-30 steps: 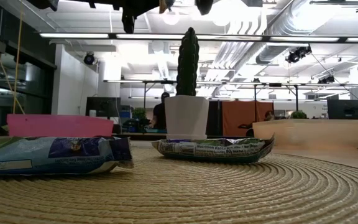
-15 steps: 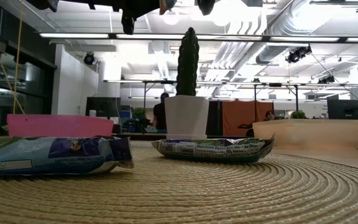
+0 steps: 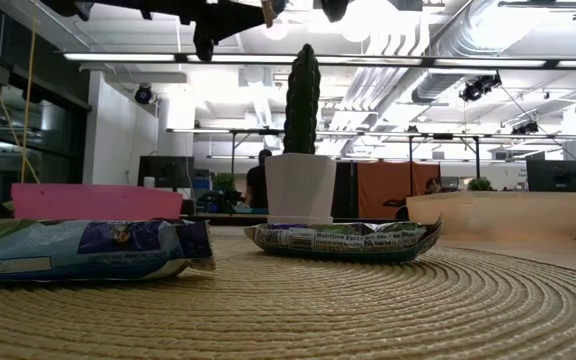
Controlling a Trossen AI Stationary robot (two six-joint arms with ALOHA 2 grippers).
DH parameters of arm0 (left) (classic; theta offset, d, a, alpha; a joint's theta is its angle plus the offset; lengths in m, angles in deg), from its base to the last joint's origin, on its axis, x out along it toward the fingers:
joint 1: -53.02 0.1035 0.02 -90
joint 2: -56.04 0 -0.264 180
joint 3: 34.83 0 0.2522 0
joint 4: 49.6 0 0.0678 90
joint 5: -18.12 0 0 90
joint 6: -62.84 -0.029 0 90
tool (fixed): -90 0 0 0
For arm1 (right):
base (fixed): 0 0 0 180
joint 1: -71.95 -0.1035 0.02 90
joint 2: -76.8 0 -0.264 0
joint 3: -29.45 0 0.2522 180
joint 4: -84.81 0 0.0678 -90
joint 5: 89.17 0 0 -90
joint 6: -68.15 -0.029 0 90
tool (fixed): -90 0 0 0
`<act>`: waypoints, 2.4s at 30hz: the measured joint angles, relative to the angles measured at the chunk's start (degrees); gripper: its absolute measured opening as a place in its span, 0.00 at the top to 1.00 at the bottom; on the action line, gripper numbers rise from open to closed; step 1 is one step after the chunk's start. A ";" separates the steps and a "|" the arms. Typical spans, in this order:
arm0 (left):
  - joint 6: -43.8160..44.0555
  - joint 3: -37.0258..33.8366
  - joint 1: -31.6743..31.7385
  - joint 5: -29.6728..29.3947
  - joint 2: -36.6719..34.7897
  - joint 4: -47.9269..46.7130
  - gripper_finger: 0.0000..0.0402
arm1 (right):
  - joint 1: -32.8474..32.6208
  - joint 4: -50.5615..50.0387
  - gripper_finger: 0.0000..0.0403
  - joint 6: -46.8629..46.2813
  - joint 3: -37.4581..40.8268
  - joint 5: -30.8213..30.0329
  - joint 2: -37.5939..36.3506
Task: Pick and place Granola Bars by type
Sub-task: Put the yellow granola bar into the orange bin
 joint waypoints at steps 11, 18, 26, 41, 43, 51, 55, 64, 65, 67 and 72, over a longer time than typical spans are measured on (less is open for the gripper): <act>4.31 0.00 0.00 -12.55 0.00 -9.63 0.40 | 0.02 -8.94 0.89 1.49 -0.04 -6.38 -4.82; 16.84 -0.02 0.02 -21.98 0.00 -22.73 0.40 | 0.02 -25.11 0.87 -0.45 -0.04 -21.24 -12.12; 19.75 0.00 0.02 -23.90 -0.01 -25.26 0.40 | 2.56 -45.89 0.87 -10.93 -0.02 -39.34 -21.59; 19.60 0.02 0.04 -25.24 -0.06 -26.36 0.40 | 22.09 -69.87 0.86 -26.85 1.70 -39.93 -26.66; 19.60 0.02 0.04 -25.32 -0.06 -26.59 0.40 | 25.38 -69.04 0.86 -27.18 3.64 -37.29 -26.64; 19.78 0.02 0.04 -25.15 -0.06 -27.83 0.40 | 39.36 -61.00 0.86 -27.37 15.10 -24.11 -26.62; 19.78 0.02 0.04 -24.41 -0.06 -27.83 0.40 | 46.84 -55.40 0.86 -27.30 21.23 -14.54 -26.55; 19.86 0.04 0.07 -22.68 -0.06 -28.07 0.40 | 54.76 -50.52 0.85 -25.44 27.13 -5.78 -26.54; 19.89 0.04 0.04 -22.53 -0.06 -28.07 0.40 | 54.83 -50.41 0.84 -24.69 26.93 -5.29 -26.54; 19.97 0.04 0.07 -22.10 -0.06 -28.07 0.40 | 54.84 -50.43 0.82 -23.82 26.42 -4.87 -26.54; 20.26 0.07 0.07 -22.09 -0.06 -28.07 0.40 | 54.84 -49.93 0.73 -23.61 25.55 -4.76 -26.54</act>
